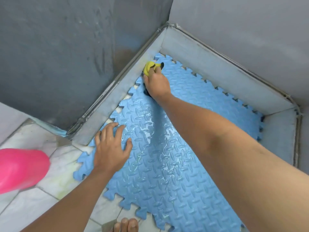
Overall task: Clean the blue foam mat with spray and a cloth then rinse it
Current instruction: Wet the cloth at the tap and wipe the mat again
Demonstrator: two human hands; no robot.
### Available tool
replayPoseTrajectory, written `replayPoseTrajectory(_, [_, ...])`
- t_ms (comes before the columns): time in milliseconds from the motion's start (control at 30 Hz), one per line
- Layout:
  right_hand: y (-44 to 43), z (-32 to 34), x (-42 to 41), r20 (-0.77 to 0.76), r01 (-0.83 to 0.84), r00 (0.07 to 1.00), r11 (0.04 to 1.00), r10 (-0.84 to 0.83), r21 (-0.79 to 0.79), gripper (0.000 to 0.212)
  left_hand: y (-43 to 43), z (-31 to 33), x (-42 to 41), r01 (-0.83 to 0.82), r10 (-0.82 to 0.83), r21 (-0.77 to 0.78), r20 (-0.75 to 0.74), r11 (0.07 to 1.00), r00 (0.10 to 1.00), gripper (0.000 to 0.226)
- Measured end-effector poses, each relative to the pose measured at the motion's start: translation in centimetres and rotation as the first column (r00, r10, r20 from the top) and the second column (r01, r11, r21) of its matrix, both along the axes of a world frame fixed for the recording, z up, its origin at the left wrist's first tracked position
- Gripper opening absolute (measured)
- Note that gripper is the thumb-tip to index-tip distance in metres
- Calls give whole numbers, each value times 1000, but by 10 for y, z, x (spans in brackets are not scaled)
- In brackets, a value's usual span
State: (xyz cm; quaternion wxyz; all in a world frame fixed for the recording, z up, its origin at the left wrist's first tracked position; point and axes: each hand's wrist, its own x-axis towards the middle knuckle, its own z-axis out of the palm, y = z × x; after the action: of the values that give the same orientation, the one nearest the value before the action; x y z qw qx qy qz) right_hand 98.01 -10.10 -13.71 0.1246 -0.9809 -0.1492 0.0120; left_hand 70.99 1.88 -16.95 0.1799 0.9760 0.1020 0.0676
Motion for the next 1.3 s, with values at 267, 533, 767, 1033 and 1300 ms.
replayPoseTrajectory(267, [-217,-3,-27,19,244,970,959,-243,-144,38,3,4,0,27,-27,-4,-11,1000,1000,48])
replayPoseTrajectory(533, [-226,-1,-77,-22,424,904,902,-427,-80,35,4,7,-8,60,-55,158,-35,986,998,45])
replayPoseTrajectory(767, [-78,2,-206,14,-285,958,957,285,44,37,64,14,-70,-5,28,249,-92,969,995,37])
replayPoseTrajectory(1033, [-72,6,-308,-71,-825,560,563,826,51,40,78,10,-81,-69,69,3,-130,998,989,26])
replayPoseTrajectory(1300, [-87,7,-109,50,-83,995,996,82,13,35,80,11,-83,-107,89,-92,-178,990,980,25])
